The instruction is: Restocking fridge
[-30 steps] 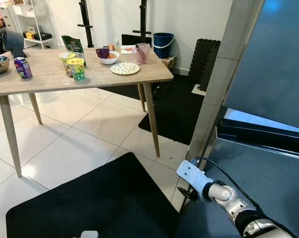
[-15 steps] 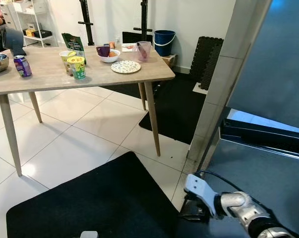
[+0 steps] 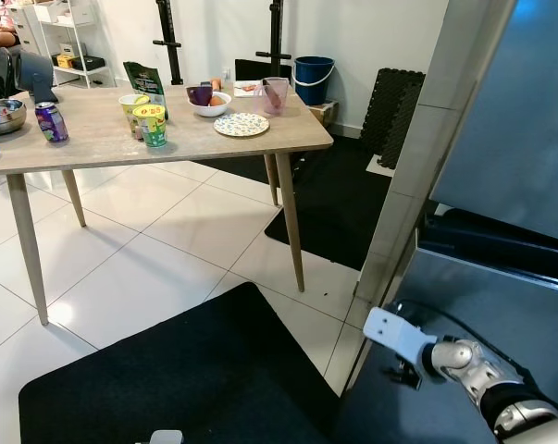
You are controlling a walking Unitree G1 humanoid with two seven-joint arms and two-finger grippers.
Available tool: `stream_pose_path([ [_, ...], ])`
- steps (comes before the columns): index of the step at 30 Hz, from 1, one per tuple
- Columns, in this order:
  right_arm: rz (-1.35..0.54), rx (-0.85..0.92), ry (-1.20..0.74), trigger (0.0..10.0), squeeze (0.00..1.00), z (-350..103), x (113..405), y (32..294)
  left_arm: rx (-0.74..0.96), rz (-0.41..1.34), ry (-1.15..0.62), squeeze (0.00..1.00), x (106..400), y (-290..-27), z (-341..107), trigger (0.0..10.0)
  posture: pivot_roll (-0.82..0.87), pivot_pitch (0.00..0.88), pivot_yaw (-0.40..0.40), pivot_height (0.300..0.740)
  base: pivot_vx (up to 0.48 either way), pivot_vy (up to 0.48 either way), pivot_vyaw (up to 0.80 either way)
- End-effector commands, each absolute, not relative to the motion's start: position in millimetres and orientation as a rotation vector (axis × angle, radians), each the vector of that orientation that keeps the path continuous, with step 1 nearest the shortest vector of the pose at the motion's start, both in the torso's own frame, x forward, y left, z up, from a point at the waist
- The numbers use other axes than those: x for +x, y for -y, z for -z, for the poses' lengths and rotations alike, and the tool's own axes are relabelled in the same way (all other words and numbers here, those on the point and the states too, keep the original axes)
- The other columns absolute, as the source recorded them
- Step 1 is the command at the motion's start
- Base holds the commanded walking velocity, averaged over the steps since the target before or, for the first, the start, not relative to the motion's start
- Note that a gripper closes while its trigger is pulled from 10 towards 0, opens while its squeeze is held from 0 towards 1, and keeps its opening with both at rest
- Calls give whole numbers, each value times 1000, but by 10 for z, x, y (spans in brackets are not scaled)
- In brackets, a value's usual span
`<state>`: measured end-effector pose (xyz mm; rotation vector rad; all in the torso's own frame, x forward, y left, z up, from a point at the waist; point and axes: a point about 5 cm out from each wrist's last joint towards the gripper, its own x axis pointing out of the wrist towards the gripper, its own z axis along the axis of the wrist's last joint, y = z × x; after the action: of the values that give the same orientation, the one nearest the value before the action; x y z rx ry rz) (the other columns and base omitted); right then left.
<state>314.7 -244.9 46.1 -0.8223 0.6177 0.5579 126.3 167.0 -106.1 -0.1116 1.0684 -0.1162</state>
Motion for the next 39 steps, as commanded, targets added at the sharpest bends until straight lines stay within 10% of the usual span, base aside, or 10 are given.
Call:
stream_pose_path([
  [1,-497,-820,-581,10000,0,-544,3215,2476,-124,113,-1126,0,1114,-1660,1111,10000,-53,39,-34,740,0,0,0],
  [17,-325,-771,-459,10000,0,-715,3401,2403,-119,116,-1127,0,1106,-1663,1112,10000,-52,31,-41,740,0,0,0],
  [29,-718,-571,-750,10000,0,269,2590,1850,-118,120,-1129,0,1119,-1653,1111,10000,-55,27,-38,740,0,0,64],
  [39,-565,-535,-1065,10000,0,782,1824,2087,-121,116,-1125,0,1142,-1639,1106,10000,-52,27,-38,740,0,0,735],
])
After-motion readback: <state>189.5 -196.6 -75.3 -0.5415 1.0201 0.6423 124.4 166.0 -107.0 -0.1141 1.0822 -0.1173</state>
